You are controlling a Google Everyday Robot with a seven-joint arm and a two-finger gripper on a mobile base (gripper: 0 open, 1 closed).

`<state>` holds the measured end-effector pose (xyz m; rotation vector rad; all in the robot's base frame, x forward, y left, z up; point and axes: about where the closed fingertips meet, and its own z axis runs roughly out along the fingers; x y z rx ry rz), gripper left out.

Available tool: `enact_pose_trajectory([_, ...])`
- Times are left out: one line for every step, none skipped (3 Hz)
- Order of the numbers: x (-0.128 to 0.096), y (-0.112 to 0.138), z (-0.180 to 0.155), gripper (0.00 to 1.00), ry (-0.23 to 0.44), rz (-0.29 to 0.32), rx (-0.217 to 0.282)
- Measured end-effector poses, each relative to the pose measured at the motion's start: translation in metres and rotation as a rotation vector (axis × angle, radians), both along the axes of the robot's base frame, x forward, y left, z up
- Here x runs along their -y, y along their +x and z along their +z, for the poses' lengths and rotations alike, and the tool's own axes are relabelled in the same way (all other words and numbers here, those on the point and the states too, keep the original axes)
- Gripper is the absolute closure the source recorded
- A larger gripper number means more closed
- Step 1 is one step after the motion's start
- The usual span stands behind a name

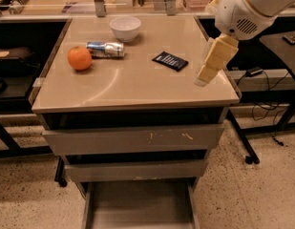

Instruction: Place rxbar blueberry into bottom drawer

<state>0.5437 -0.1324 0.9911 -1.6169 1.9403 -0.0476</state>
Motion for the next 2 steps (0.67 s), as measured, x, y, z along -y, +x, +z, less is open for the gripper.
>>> enact_pose_trajectory([-0.007, 0.016, -0.02, 0.0, 0.068, -0.019, -0.004])
enact_pose_trajectory([-0.017, 0.052, -0.051, 0.0, 0.202, -0.045, -0.015])
